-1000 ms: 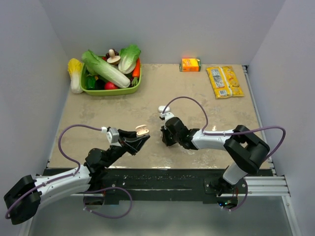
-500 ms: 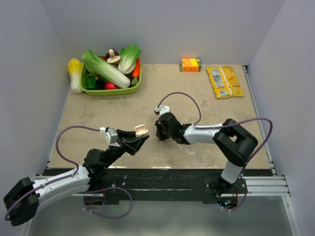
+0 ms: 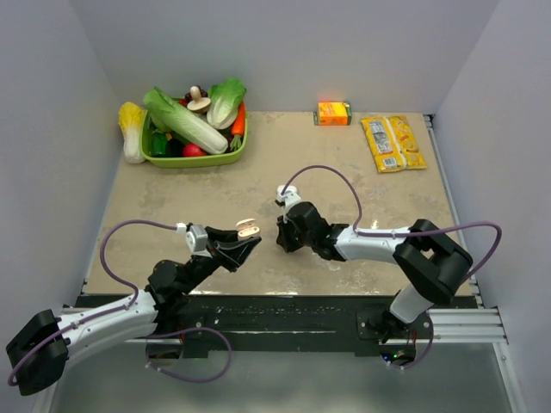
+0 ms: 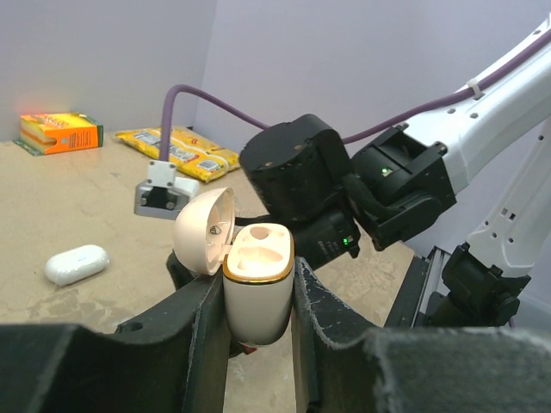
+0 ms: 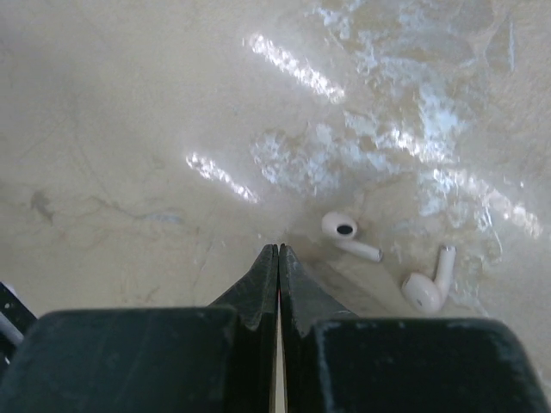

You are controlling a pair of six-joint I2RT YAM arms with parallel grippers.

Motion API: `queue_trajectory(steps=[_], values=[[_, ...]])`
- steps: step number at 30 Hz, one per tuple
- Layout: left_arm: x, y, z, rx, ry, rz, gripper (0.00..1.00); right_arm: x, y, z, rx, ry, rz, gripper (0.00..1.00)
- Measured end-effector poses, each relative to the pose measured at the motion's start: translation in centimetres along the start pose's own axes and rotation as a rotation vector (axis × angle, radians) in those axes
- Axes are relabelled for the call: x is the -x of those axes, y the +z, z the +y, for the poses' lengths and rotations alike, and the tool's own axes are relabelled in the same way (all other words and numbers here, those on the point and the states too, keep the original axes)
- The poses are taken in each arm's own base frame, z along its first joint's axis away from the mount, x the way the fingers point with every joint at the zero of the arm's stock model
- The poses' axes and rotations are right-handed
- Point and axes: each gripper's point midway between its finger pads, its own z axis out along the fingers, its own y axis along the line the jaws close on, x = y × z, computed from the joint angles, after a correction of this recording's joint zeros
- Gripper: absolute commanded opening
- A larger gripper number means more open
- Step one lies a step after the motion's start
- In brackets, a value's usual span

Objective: Insert the wireless bluetooth earbuds into the charging case
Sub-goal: Pick up the earbud from the center of the board.

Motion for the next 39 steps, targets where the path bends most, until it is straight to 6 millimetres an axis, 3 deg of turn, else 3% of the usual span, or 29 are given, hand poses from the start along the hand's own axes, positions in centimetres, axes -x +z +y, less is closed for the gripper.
queue_trajectory(steps=[6,10,22,32,37,39], values=[[-0.5,0.1,0.1,0.004,0.0,0.014,0.0,-2.9,-1.1,-1.1,-0.022,-0.006,0.044,0.0],[-1.2,0.2,0.4,0.01,0.0,0.034,0.0,-3.0,-0.8,-1.6,-0.046,0.002,0.045,0.0],[0.5,0.1,-0.2,-0.007,-0.001,-0.019,0.0,0.3,2.1,-2.6,-0.136,0.042,-0.015,0.0],[-0.5,0.1,0.1,0.004,0.0,0.013,0.0,1.9,2.4,-5.5,-0.211,0.091,-0.042,0.01],[-1.3,0.1,0.4,0.013,0.0,0.042,0.0,2.1,2.2,-5.5,-0.189,0.083,-0.039,0.32],[-1.3,0.1,0.4,0.013,0.0,0.042,0.0,2.4,1.6,-5.2,-0.17,0.076,-0.047,0.38]])
